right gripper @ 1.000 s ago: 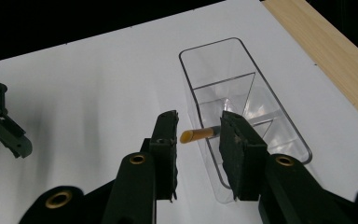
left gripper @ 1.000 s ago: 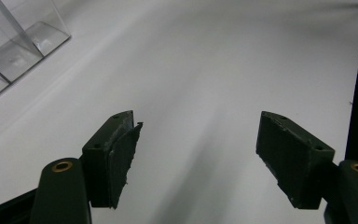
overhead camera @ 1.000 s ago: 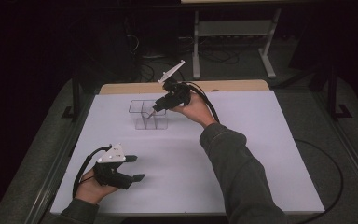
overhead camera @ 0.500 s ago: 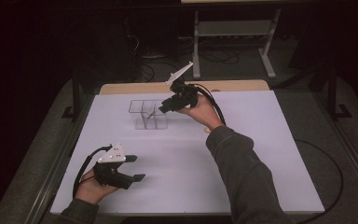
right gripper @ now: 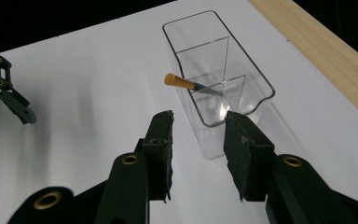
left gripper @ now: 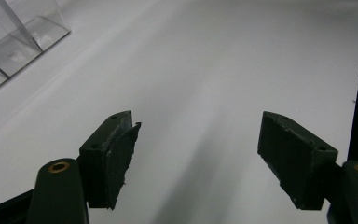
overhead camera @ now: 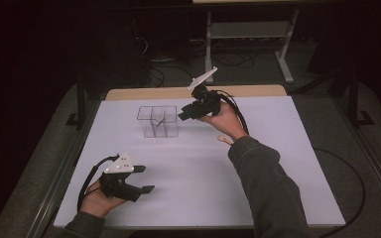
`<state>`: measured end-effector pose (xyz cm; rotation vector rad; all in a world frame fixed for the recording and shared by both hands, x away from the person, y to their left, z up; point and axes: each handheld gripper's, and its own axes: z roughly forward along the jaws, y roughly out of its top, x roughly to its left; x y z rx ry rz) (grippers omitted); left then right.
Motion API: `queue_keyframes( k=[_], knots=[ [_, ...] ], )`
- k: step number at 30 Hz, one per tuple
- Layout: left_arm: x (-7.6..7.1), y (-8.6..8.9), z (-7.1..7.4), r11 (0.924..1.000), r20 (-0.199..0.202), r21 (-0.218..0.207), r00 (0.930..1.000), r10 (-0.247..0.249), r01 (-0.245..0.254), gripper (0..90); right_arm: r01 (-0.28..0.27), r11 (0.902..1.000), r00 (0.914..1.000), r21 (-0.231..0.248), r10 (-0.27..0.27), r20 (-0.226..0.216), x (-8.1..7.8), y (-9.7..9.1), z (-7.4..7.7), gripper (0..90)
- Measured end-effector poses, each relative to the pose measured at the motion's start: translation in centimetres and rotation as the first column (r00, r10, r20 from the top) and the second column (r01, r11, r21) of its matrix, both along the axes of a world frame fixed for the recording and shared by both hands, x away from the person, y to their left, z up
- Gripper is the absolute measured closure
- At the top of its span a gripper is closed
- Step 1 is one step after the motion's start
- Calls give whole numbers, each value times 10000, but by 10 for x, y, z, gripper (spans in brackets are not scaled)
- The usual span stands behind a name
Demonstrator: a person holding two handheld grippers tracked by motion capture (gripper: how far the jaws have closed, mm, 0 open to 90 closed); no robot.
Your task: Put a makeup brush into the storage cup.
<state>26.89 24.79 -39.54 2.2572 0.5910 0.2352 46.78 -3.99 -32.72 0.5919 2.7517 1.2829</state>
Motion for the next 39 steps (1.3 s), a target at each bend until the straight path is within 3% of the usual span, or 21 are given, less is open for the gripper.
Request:
queue_keyframes(
  k=[26,39],
  knots=[
    [1,2,-1,9999,4,-154,10000,69,-69,257,481,9988,9988,16,-481,-25,-9,-37,0,546],
    [2,0,-2,10000,53,-88,10000,-3,4,252,827,9966,9965,-51,-828,-122,-22,-53,-3,476]
  ],
)
